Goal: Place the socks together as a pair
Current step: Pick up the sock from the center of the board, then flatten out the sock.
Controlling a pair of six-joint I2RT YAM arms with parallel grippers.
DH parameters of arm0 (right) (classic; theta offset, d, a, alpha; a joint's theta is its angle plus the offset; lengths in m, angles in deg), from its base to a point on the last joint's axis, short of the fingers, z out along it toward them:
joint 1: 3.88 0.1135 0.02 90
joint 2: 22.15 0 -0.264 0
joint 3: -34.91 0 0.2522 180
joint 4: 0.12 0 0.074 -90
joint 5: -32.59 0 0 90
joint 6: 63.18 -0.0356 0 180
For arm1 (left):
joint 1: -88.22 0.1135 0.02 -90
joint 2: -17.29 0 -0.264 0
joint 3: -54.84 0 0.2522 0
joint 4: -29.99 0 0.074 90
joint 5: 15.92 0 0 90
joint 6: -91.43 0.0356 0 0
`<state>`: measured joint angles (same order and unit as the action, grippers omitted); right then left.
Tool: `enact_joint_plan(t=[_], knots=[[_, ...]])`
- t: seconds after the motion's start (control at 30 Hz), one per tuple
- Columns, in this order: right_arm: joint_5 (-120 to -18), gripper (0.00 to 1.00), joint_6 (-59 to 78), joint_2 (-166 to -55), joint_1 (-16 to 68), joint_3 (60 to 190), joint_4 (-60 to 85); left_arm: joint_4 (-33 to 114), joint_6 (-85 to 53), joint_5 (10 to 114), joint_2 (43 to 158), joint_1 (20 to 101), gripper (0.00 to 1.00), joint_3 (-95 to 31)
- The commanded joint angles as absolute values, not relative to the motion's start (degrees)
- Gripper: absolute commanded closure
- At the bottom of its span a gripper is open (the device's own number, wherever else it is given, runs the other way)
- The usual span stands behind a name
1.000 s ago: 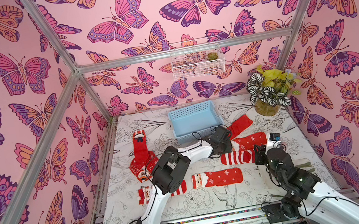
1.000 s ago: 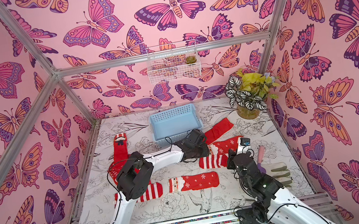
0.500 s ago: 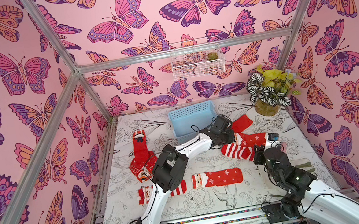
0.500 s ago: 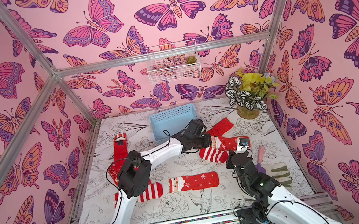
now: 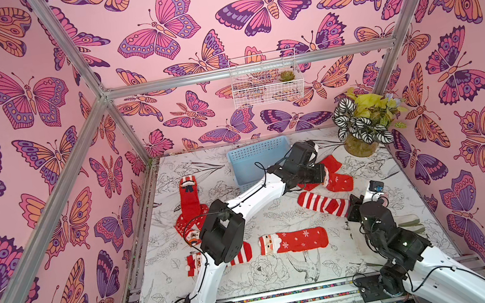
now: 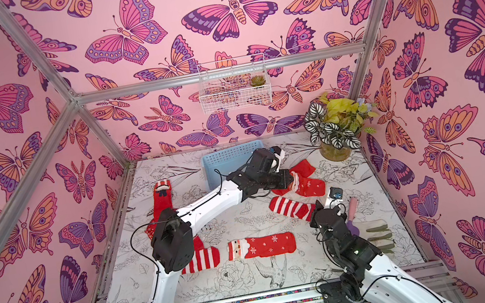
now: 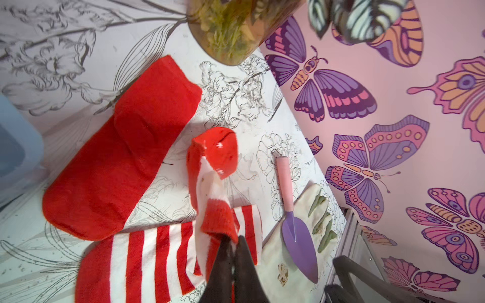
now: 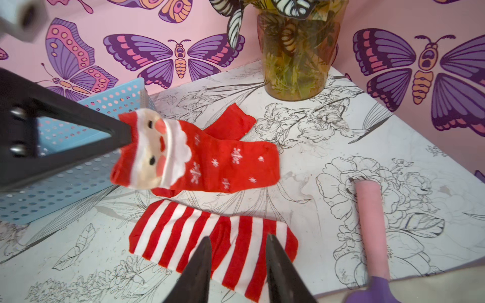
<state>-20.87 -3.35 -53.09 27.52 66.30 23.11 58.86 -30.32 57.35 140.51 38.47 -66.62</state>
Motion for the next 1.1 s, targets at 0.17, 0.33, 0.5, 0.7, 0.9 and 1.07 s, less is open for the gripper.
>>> enact_joint_plan(t=[0.17,0.33,0.5,0.7,0.9,1.07], knots=[[-20.1,0.62,-3.3,-50.1,26.5,67.0,24.9,61.1,-25.7,56.7,126.8,38.4,1.0,-57.9],[-20.1,0.62,-3.7,-50.4,26.5,66.8,25.0,63.5,-22.2,58.7,113.5,38.3,1.0,-51.2],[-19.7,0.64,-5.1,-49.8,26.4,67.3,27.7,65.4,-21.3,60.5,102.6,38.0,1.0,-44.7],[-20.2,0.65,-7.8,-48.8,26.4,68.4,32.0,70.3,-21.7,60.2,97.9,36.9,1.0,-41.7],[-22.7,0.64,-13.5,-45.0,26.4,73.8,41.8,71.0,-21.6,59.1,102.8,31.2,1.0,-44.3],[-19.5,0.64,-16.3,-42.1,26.4,79.6,53.7,71.0,-21.4,54.1,110.2,26.4,1.0,-51.6]])
